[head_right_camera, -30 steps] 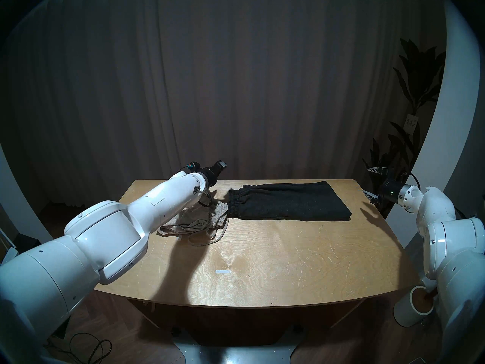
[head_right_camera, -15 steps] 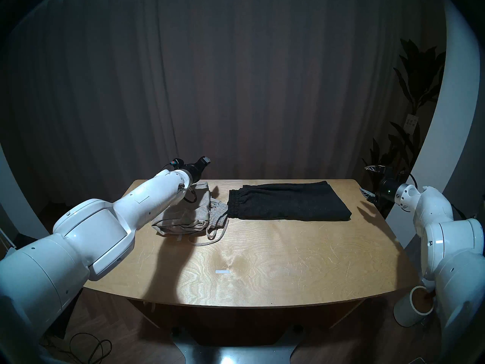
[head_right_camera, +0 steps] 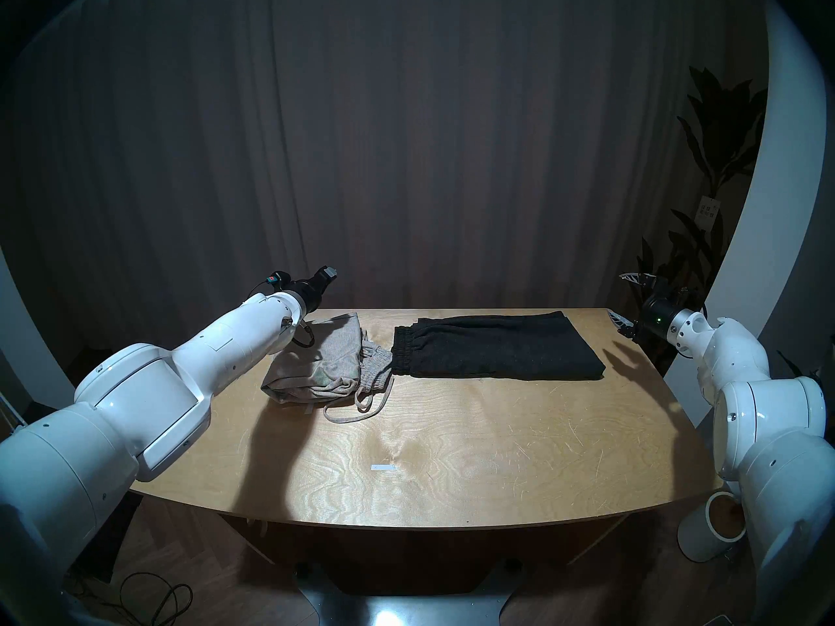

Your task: Fold pants twice and stack them

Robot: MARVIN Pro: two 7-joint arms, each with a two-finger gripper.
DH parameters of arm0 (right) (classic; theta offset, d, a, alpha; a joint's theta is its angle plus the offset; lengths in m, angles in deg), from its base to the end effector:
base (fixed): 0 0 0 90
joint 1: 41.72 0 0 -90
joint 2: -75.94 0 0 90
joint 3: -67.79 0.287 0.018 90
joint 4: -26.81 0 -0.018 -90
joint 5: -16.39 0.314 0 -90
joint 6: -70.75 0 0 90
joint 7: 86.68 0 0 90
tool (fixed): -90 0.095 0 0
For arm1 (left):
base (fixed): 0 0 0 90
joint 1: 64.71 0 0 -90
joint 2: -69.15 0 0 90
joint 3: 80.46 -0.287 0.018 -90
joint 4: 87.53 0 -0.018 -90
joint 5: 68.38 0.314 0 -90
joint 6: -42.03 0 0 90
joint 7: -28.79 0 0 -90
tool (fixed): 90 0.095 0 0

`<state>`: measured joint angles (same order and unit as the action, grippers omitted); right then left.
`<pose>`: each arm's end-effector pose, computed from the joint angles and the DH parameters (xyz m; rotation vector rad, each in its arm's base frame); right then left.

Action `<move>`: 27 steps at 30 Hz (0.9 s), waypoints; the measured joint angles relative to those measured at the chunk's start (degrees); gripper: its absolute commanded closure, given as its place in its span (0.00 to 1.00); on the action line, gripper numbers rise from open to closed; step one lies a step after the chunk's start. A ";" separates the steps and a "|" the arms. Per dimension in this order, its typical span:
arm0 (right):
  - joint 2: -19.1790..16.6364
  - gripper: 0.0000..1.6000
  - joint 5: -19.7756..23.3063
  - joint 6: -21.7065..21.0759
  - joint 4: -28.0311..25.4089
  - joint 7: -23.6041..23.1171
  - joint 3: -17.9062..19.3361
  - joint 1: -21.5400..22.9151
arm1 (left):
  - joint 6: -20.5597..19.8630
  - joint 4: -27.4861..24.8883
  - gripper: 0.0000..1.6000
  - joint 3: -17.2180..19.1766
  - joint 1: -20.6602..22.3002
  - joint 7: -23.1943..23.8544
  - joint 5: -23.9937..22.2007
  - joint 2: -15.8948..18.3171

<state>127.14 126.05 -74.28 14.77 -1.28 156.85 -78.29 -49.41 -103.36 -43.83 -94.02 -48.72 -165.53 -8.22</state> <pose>0.5042 -0.3472 -0.2388 -1.3143 1.2045 -0.7954 0.6351 0.0453 -0.2664 1.9720 0.6279 1.4713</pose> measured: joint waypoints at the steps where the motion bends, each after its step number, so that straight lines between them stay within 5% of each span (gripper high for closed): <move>1: 0.00 0.00 0.10 0.00 0.08 -0.04 0.11 -0.15 | 0.06 -0.11 0.00 0.09 -0.06 0.25 0.04 0.24; 27: -0.86 0.00 1.62 0.00 1.72 -0.75 2.16 -5.07 | 0.03 -1.88 0.00 1.63 -3.01 5.92 0.44 4.91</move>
<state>126.28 127.67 -74.27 16.49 -2.03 159.01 -83.36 -49.38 -105.24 -42.19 -97.03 -42.80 -165.08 -3.31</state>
